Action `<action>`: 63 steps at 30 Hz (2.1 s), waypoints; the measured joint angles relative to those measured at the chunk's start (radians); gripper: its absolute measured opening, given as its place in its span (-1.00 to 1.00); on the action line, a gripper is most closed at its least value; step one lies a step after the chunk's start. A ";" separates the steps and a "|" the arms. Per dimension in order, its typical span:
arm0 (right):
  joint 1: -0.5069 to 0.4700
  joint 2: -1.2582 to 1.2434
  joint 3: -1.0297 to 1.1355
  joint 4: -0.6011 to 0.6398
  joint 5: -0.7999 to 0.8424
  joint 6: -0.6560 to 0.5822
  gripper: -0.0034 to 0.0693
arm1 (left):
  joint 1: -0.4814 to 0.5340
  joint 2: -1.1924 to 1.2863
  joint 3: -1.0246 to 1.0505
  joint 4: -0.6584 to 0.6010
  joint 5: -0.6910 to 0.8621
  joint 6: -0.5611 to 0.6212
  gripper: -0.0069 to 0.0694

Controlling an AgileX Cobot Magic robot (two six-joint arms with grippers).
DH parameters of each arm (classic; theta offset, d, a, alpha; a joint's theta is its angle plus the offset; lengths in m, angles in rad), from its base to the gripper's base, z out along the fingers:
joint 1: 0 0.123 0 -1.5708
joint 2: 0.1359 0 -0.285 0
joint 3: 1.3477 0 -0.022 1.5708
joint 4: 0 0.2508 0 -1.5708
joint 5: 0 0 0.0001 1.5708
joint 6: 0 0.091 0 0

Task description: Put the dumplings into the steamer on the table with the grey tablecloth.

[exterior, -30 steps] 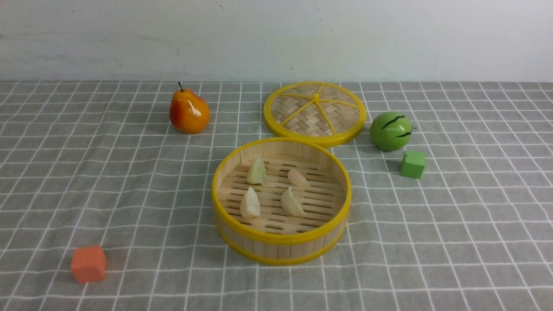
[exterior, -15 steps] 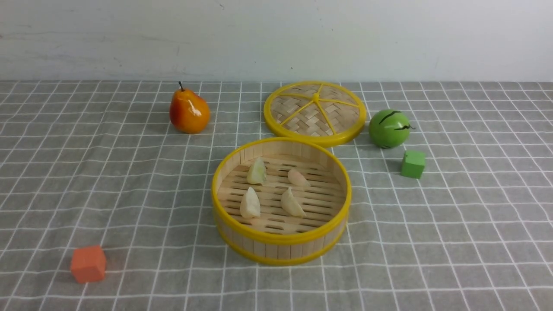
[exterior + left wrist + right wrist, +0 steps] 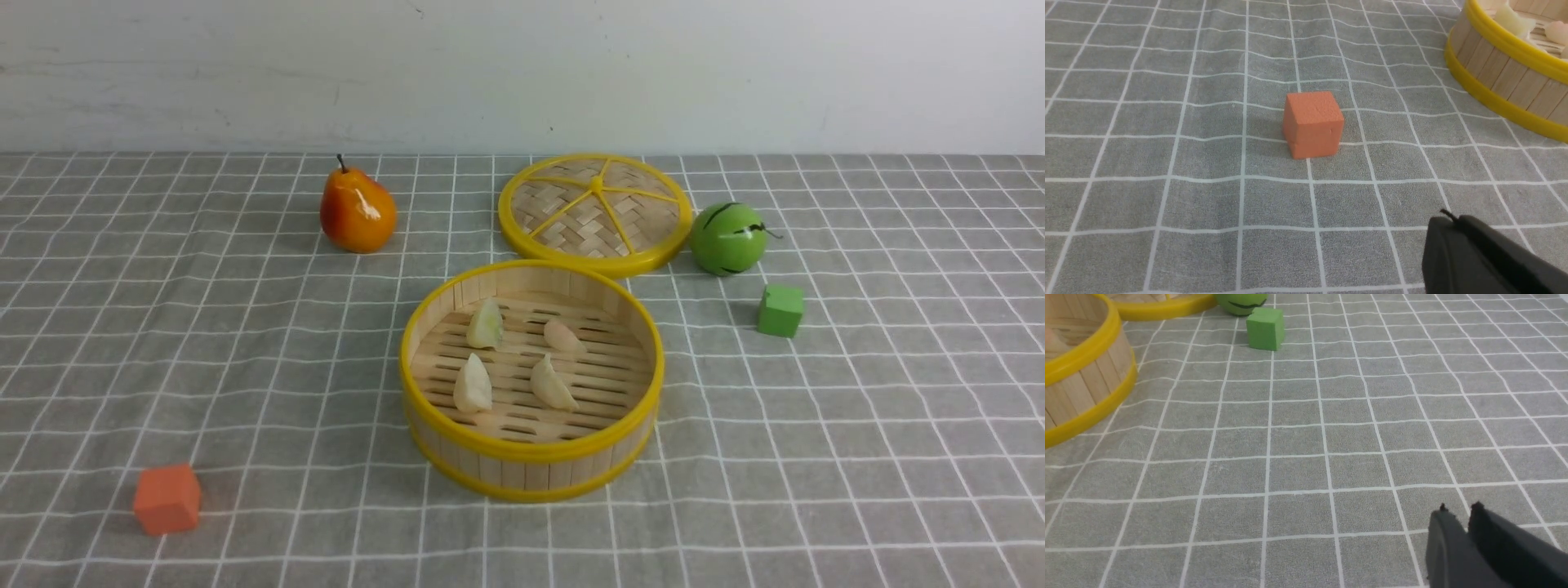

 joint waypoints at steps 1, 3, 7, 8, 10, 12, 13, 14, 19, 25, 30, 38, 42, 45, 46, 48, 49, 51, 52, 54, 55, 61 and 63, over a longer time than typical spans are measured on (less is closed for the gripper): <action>0.000 0.000 0.000 0.000 0.000 0.000 -0.68 | 0.000 0.000 0.000 0.000 0.000 0.000 -0.86; 0.000 0.000 0.000 0.000 0.000 0.000 -0.67 | 0.000 0.000 0.000 0.000 0.000 0.001 -0.86; 0.000 0.000 0.000 0.000 0.000 0.000 -0.67 | 0.000 0.000 0.000 0.000 0.000 0.001 -0.86; 0.000 0.000 0.000 0.000 0.000 0.000 -0.66 | 0.000 0.000 0.000 0.000 0.000 0.001 -0.86; 0.000 0.000 0.000 0.000 0.000 0.000 -0.66 | 0.000 0.000 0.000 0.000 0.000 0.001 -0.86; 0.000 0.000 0.000 0.000 0.000 0.000 -0.65 | 0.000 0.000 0.000 0.000 0.000 0.001 -0.86; 0.000 0.000 0.000 0.000 0.000 0.000 -0.65 | 0.000 0.000 0.000 0.000 0.000 0.001 -0.86; 0.000 0.000 0.000 0.000 0.000 0.000 -0.64 | 0.000 0.000 0.000 0.000 0.000 0.001 -0.86; 0.000 0.000 0.000 0.000 0.000 0.000 -0.64 | 0.000 0.000 0.000 0.001 0.000 0.001 -0.86; 0.000 0.000 0.000 0.000 0.000 0.000 -0.62 | 0.000 0.000 0.000 0.001 0.000 0.001 -0.86; 0.000 0.000 0.000 0.000 0.000 0.000 -0.60 | 0.000 0.000 0.000 0.001 0.000 0.001 -0.86; 0.000 0.000 0.000 0.000 0.000 0.000 -0.58 | 0.000 0.000 0.000 0.001 0.000 0.001 -0.85; 0.000 0.000 0.000 0.000 0.000 0.000 -0.57 | 0.000 0.000 0.000 0.001 0.000 0.001 -0.85; 0.000 0.000 0.000 0.000 0.000 0.000 -0.55 | 0.000 0.000 0.000 0.001 0.000 0.001 -0.84; 0.000 0.000 0.000 0.000 0.000 0.000 -0.55 | 0.000 0.000 0.000 0.001 0.000 0.001 -0.84; 0.000 0.000 0.000 0.000 0.000 0.000 -0.55 | 0.000 0.000 0.000 0.001 0.000 0.001 -0.84; 0.000 0.000 0.000 0.000 0.000 0.000 -0.54 | 0.000 0.000 0.000 0.001 0.000 0.001 -0.84; 0.000 0.000 0.000 0.000 0.000 0.000 -0.54 | 0.000 0.000 0.000 0.001 0.000 0.001 -0.84; 0.000 0.000 0.000 0.000 0.000 0.000 -0.53 | 0.000 0.000 0.000 0.001 0.000 0.001 -0.84; 0.000 0.000 0.000 0.000 0.000 0.000 -0.52 | 0.000 0.000 0.000 0.001 0.000 0.001 -0.83; 0.000 0.000 0.000 0.000 0.000 0.000 -0.52 | 0.000 0.000 0.000 0.001 0.000 0.001 -0.83; 0.000 0.000 0.000 0.000 0.000 0.000 -0.50 | 0.000 0.000 0.000 0.001 0.001 0.001 -0.82; 0.000 0.000 0.000 0.000 0.000 0.000 -0.50 | 0.000 0.000 0.000 0.001 0.001 0.001 -0.81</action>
